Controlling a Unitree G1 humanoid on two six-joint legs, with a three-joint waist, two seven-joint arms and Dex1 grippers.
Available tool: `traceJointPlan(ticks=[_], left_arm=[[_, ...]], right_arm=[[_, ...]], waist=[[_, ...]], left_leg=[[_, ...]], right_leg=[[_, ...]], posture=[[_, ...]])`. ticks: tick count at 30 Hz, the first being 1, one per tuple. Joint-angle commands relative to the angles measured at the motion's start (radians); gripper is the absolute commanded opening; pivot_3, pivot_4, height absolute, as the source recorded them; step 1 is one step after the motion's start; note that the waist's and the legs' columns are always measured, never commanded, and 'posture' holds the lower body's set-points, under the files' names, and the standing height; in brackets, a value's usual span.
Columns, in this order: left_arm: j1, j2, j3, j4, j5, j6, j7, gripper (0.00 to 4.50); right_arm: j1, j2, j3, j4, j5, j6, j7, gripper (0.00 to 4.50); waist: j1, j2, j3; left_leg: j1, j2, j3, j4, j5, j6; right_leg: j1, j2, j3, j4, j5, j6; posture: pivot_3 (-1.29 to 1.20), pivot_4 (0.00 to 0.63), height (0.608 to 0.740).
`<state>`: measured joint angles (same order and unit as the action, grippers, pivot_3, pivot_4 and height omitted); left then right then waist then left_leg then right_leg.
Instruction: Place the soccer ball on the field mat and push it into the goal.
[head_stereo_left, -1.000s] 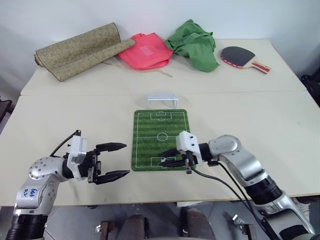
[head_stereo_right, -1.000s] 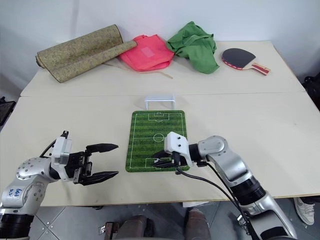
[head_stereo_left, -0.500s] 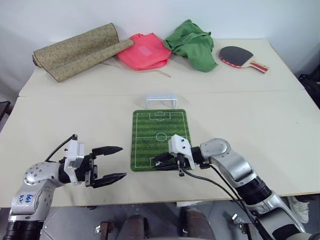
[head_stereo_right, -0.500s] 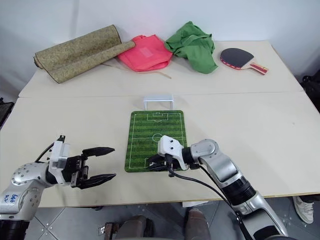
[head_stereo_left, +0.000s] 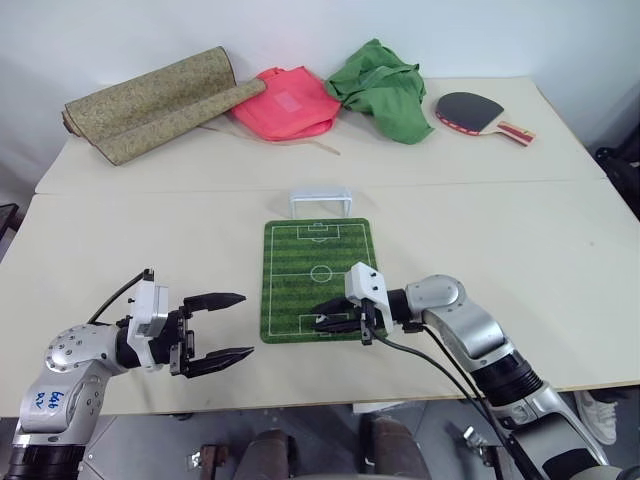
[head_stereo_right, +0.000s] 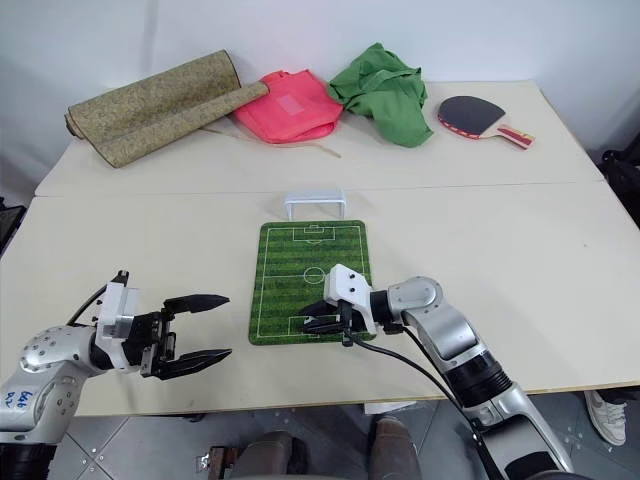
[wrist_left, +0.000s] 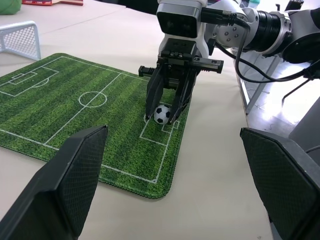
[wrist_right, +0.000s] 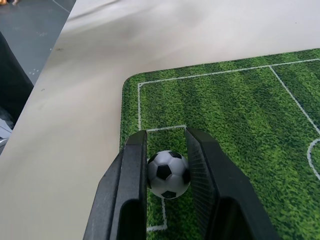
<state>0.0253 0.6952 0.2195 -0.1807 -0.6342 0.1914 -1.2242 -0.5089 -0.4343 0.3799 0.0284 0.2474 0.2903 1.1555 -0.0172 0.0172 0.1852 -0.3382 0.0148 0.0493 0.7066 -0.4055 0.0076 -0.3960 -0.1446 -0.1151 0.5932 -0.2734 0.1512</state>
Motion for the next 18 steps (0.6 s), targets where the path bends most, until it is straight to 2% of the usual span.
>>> traceJointPlan(ticks=[1,3,5,7,11,18], left_arm=[[0.002,0.016,0.029,-0.025,-0.01,-0.004,-0.001,4.5],[0.001,0.017,0.029,-0.025,-0.01,-0.004,0.0,4.5],[0.001,0.017,0.029,-0.026,-0.008,-0.008,0.0,4.5],[0.001,0.017,0.03,-0.026,-0.008,-0.009,0.0,4.5],[0.001,0.017,0.031,-0.027,-0.008,-0.007,0.002,4.5],[0.002,0.017,0.032,-0.025,-0.01,-0.007,0.002,4.5]], right_arm=[[-0.001,0.003,-0.009,0.031,-0.009,-0.009,0.004,0.75],[-0.005,0.006,-0.009,0.042,-0.011,-0.002,0.001,0.75],[-0.009,0.014,-0.016,0.063,-0.019,-0.014,-0.014,1.5],[-0.013,0.025,-0.03,0.077,-0.022,-0.03,-0.031,2.05],[-0.011,0.015,-0.018,0.074,-0.019,-0.062,0.015,3.38],[0.008,0.02,-0.034,0.039,0.024,-0.073,0.068,3.38]], waist=[[-0.001,0.0,0.0],[-0.004,0.0,0.0],[-0.008,0.0,0.0],[-0.011,0.0,0.0],[-0.012,0.0,0.0],[-0.011,0.0,0.0]], left_leg=[[0.0,0.0,0.0,0.0,0.0,0.0],[0.0,0.0,0.0,0.0,0.0,0.0],[0.0,0.0,0.0,0.0,0.0,0.0],[0.0,0.0,0.0,0.0,0.0,0.0],[0.001,0.0,0.0,0.0,0.0,0.0],[0.0,0.0,0.0,0.0,0.0,0.0]], right_leg=[[0.0,0.0,0.0,0.0,0.0,0.0],[0.0,0.0,0.0,0.0,0.0,0.0],[0.0,0.0,0.0,0.0,0.0,0.0],[0.0,0.0,0.0,0.0,0.0,0.0],[0.0,0.0,0.0,0.0,0.0,0.0],[0.0,0.0,0.0,0.0,0.0,0.0]], posture=[[0.0,0.15,0.74],[0.0,0.15,0.74],[0.0,0.15,0.74],[0.0,0.15,0.74],[0.0,0.15,0.74],[0.0,0.15,0.74]])
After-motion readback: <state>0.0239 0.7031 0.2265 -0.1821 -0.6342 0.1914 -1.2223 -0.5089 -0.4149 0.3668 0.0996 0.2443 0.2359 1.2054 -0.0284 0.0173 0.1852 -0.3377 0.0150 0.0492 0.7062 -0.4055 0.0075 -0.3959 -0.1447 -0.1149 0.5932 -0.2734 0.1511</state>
